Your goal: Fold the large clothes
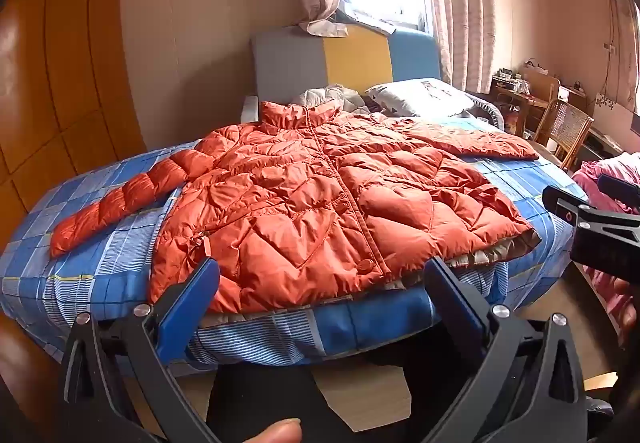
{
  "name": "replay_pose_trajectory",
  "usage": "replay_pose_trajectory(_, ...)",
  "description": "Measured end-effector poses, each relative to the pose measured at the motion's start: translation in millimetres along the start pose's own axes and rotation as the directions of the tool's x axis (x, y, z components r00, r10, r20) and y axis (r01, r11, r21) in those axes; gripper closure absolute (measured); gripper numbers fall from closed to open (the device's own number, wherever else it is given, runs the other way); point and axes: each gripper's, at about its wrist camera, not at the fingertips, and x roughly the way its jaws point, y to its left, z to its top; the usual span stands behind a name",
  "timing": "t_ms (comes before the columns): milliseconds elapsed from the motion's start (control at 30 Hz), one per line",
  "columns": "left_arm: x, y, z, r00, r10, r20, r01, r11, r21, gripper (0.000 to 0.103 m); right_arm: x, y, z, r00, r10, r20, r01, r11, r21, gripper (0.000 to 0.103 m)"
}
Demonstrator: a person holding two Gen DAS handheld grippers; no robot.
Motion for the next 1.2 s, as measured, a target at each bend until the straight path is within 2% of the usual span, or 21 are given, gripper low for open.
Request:
replay_pose_trajectory(733, 4, 14, 2, 0.999, 0.039, -0.002, -0.039, 0.998, -0.046, 0.002, 6, -3, -3, 1.000, 0.001, -0.013, 0.000, 1.000, 0.004, 0.003)
replay_pose_trajectory(1200, 7, 17, 0, 0.999, 0.037, -0.015, -0.038, 0.997, -0.063, 0.002, 11, -4, -6, 0.999, 0.003, -0.033, -0.003, 1.000, 0.001, 0.003)
